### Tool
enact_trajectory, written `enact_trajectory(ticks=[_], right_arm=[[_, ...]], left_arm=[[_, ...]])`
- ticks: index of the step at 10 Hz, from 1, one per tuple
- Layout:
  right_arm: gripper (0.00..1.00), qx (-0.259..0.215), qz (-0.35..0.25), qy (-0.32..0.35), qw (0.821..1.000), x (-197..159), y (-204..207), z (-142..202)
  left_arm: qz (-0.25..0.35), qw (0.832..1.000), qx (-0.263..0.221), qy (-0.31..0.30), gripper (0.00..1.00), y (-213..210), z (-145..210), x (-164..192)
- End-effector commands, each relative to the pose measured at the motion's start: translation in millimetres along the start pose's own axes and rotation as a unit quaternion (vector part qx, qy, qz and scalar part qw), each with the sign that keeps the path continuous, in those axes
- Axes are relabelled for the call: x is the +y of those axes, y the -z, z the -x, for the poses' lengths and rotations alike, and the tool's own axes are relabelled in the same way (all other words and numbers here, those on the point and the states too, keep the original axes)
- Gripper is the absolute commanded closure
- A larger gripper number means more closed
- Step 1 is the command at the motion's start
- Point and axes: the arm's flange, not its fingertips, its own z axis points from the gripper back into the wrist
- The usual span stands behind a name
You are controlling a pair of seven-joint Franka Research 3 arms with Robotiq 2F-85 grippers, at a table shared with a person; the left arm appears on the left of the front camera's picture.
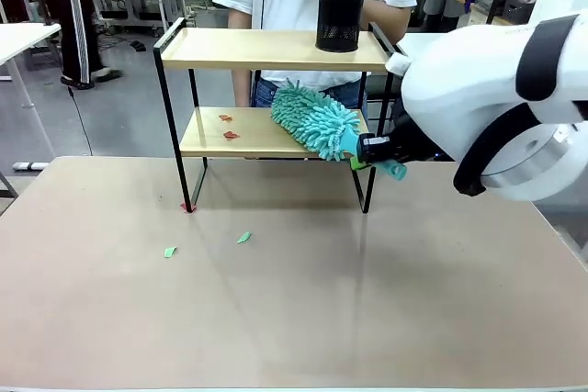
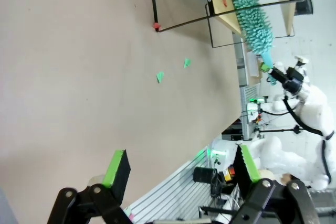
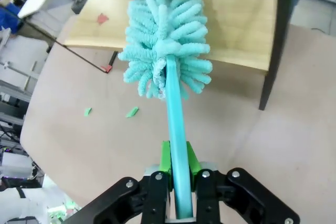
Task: Clean the shelf.
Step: Clean the remaining tier of the Shelf with the Duster once objects are removed.
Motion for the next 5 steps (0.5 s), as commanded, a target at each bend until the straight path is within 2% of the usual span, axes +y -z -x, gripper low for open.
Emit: enact_trajectory(ticks=[1, 5], right_arm=[[0.88, 0.013, 0.002, -0.008, 1.0, 10.6, 7.4, -9.8], [0.88, 0.03, -0.005, -0.029, 0.999, 35.0, 23.7, -14.1]], left_arm=[[0.013, 1.0, -0.009, 0.013, 0.0, 0.7, -1.4, -0.2], [0.013, 1.0, -0.009, 0.013, 0.0, 0.7, -1.4, -0.2]])
